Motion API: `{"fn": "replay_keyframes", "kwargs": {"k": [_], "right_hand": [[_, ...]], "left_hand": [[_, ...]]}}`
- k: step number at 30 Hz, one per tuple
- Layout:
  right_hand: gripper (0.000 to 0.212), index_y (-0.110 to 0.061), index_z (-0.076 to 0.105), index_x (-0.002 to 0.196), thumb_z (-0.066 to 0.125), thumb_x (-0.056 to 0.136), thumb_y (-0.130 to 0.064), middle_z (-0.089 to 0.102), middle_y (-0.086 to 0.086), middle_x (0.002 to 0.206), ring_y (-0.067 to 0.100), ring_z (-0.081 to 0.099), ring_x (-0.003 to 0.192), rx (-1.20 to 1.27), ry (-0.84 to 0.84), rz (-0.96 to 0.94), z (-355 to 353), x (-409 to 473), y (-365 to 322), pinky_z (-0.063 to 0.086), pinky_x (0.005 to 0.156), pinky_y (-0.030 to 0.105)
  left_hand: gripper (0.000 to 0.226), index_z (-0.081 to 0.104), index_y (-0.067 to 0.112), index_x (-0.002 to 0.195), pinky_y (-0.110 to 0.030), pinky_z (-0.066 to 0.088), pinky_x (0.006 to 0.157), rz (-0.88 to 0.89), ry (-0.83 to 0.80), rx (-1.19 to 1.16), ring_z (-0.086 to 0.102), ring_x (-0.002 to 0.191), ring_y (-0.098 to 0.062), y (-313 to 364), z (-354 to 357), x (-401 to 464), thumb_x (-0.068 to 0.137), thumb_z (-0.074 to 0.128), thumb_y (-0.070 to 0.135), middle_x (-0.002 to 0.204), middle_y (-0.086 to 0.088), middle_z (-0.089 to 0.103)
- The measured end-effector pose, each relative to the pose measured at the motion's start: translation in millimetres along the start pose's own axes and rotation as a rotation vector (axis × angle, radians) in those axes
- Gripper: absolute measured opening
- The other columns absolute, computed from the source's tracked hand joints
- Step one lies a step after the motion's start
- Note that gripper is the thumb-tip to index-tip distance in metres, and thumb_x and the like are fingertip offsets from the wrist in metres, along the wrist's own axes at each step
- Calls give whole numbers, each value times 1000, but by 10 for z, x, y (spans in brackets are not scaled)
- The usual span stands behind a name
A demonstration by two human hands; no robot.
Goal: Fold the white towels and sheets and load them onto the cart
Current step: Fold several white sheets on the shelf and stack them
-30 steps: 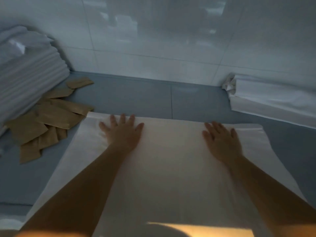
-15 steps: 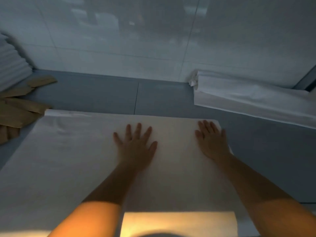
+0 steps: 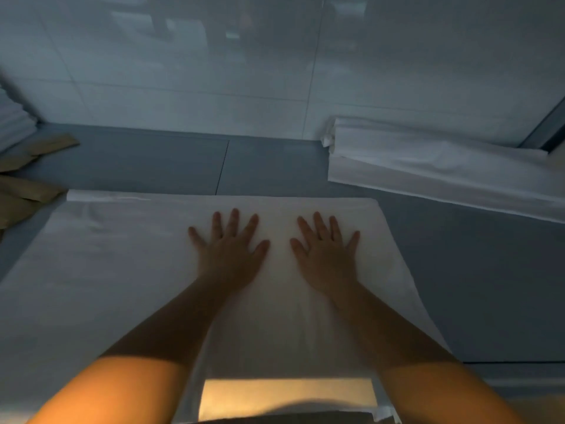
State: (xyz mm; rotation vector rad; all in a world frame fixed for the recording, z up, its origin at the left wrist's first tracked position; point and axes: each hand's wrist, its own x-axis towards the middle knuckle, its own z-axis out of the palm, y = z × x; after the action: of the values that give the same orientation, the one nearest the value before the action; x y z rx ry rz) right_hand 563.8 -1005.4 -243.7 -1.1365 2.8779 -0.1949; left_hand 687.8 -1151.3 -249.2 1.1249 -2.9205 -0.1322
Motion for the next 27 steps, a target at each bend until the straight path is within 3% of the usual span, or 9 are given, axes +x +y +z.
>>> {"fn": "replay_keyframes", "kwargs": {"k": [5,9,13,20,22,25,27], "right_hand": [[55,-37,11,151,18,98,-52,3,-6,161,26,-2,147,23,-26,73,1,313,-32,-4,107,70],[52,-45,13,148,15,97,-55,5,-8,161,21,-1,148,36,25,-82,112,273,-241,-6,111,64],[59,-42,6,150,13,95,-62,1,-5,161,19,-1,148,-30,19,36,16,279,316,-3,116,55],[58,-28,5,153,13,100,-50,0,1,161,21,1,148,-54,-55,165,-171,46,829,2,118,49],[56,-22,9,153,16,101,-44,5,3,161,25,7,147,-95,-106,241,-285,22,855,7,117,51],[46,-11,27,145,25,102,-29,28,14,151,30,26,138,-134,-123,338,-419,28,549,18,114,52],[43,-15,32,143,28,101,-23,32,12,149,30,29,136,-75,-112,123,-319,-103,29,23,112,52]], "left_hand": [[69,-4,46,148,-72,-5,105,11,9,-9,-10,147,-28,180,36,299,86,5,73,161,6,-9],[69,-4,48,147,-72,-2,105,24,34,2,-9,147,-26,237,94,476,83,4,74,161,8,-7],[68,-2,47,148,-71,-3,105,48,24,-3,-7,147,-26,222,82,530,85,6,73,161,9,-5],[55,1,44,150,-61,0,114,201,-10,-32,-6,148,-17,150,3,1,96,9,55,161,11,-3],[59,-3,42,150,-57,-1,115,188,-30,-22,-8,148,-17,37,38,-343,93,6,58,160,11,-5],[66,-6,42,149,-55,-4,113,134,-75,-25,-10,147,-19,-75,81,-723,87,0,65,160,10,-9],[66,-7,42,149,-56,-6,113,108,-99,-29,-11,147,-19,-68,67,-789,87,0,65,160,10,-11]]}}
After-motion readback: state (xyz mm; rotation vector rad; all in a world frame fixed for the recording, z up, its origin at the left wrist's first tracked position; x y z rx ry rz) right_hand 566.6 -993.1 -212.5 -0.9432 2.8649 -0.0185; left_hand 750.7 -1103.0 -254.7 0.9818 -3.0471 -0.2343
